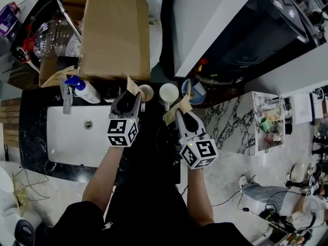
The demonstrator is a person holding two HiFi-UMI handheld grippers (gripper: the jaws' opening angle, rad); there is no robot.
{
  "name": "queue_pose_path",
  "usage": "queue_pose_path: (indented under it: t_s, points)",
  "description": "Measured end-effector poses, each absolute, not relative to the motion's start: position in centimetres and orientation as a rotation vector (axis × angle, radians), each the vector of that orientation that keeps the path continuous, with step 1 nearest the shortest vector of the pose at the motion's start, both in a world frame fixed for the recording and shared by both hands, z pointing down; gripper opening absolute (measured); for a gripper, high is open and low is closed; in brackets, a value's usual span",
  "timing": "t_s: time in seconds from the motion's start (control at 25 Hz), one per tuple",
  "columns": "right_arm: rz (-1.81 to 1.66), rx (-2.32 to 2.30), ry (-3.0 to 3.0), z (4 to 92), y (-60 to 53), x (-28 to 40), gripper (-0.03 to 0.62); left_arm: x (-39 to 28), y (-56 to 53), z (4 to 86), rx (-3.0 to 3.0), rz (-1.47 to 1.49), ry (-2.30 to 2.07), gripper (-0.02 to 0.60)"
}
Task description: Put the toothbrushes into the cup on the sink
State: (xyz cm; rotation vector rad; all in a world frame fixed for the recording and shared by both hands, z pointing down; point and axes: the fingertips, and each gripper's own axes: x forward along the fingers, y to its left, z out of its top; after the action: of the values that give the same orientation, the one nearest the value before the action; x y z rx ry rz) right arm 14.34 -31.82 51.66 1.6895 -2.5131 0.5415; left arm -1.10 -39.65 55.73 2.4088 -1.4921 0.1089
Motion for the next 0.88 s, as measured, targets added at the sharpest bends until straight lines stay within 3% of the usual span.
queue_pose_path:
  t_s: [0.32,0.72,0.88]
  points:
    - [0.491,1.743,-2.521,49.8,-30.7,14.3,0.034,-2.3,-37.6,54.9,2.437,0.158,-1.494,0.17]
    - [0.392,1.834,-2.537,46.3,-28.0,13.6,0.034,-4.5,-33.5,51.3,2.532,0.161,-1.497,0.034]
    - [0.346,1.864,-2.539,44.9,-26.9,13.5,0.034,-5.0,-32.1,49.8,2.568,0.145,-1.497,0.009]
